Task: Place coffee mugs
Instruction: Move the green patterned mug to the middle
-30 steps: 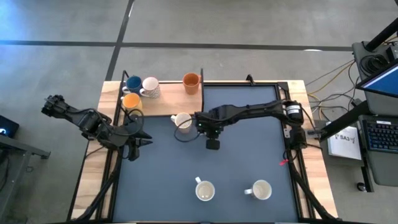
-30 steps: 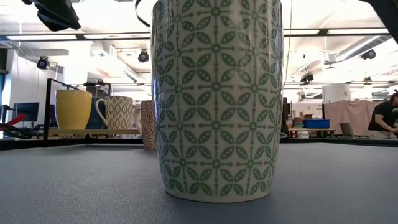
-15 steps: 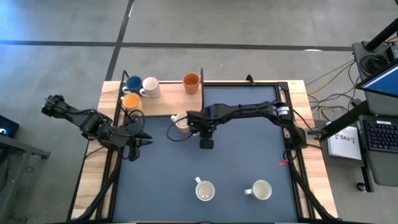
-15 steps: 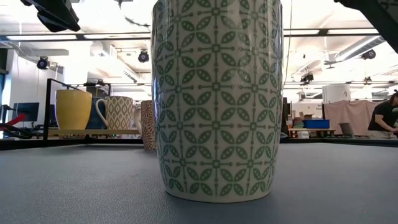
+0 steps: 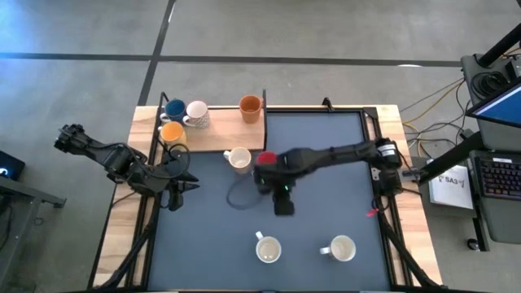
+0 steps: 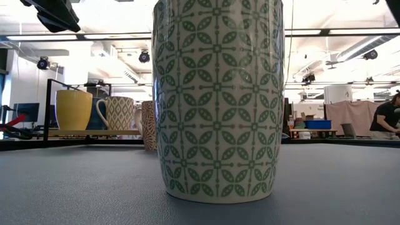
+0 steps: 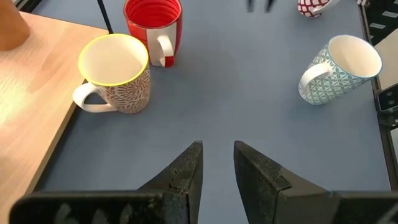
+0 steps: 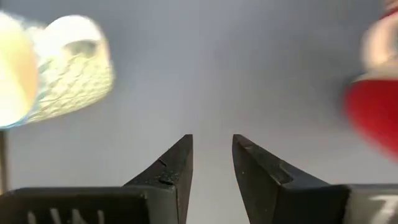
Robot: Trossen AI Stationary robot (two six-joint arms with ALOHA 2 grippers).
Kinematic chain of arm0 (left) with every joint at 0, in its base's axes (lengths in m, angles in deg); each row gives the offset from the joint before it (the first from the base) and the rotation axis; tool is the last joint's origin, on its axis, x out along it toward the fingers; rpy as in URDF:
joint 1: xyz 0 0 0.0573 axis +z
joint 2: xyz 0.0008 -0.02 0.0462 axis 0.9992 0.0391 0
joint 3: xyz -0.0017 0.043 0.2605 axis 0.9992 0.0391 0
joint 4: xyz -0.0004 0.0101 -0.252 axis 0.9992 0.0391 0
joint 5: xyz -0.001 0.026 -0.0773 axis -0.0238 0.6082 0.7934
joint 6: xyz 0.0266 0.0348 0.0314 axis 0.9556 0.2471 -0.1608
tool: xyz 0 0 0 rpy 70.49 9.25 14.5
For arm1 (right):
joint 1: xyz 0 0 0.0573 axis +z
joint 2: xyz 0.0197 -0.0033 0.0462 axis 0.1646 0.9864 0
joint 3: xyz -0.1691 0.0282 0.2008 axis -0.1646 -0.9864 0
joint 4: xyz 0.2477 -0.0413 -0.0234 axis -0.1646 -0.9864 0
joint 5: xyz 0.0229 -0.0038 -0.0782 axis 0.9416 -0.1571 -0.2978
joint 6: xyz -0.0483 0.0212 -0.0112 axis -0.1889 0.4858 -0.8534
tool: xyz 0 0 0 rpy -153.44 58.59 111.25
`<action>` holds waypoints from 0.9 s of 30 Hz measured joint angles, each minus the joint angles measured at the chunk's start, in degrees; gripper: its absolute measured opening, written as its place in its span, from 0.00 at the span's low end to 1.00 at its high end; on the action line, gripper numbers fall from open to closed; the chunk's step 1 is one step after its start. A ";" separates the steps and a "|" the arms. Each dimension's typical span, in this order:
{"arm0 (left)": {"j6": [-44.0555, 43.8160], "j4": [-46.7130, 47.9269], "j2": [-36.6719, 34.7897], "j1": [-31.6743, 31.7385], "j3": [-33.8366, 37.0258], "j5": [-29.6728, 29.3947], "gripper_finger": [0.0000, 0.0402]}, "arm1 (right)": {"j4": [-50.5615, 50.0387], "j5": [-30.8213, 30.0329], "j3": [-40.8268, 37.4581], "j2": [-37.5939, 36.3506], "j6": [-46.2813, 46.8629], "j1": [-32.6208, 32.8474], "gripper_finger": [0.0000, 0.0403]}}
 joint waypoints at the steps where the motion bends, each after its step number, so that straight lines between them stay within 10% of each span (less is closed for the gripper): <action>1: 0.00 -0.01 0.02 0.01 0.00 0.01 0.18 | 0.15 -0.02 -0.69 -0.17 1.66 1.26 0.24; 27: -2.48 -0.07 2.05 0.02 0.00 0.42 0.18 | 17.89 -4.77 -4.40 -0.19 30.42 15.07 0.35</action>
